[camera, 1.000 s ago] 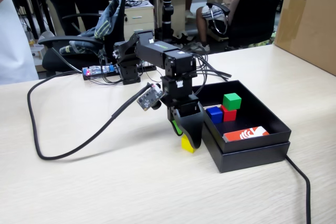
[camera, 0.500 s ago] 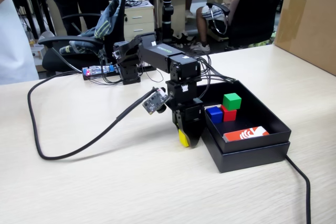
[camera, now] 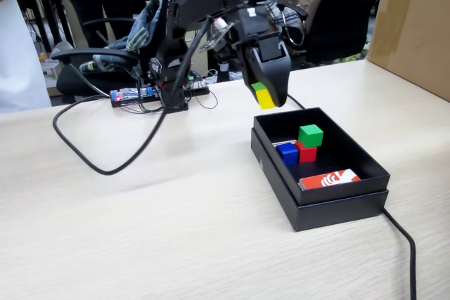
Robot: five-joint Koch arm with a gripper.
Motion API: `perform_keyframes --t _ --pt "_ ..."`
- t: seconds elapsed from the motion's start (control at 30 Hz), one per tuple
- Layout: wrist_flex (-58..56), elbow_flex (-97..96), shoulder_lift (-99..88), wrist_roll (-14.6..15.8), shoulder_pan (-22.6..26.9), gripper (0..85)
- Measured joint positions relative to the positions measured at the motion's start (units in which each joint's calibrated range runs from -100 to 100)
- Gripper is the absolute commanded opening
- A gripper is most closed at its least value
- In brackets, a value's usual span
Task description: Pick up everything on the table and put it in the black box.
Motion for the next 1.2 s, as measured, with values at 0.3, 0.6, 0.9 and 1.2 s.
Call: perform_keyframes --t 0.3,0.6,0.9,1.2 --pt "0.00 0.00 14.50 3.42 2.64 7.8" --pt "0.00 -1.55 23.17 4.49 2.78 18.8" --pt "0.00 -5.48 18.25 4.88 2.93 42.8" --pt "2.01 -24.92 -31.72 2.49 0.68 43.0"
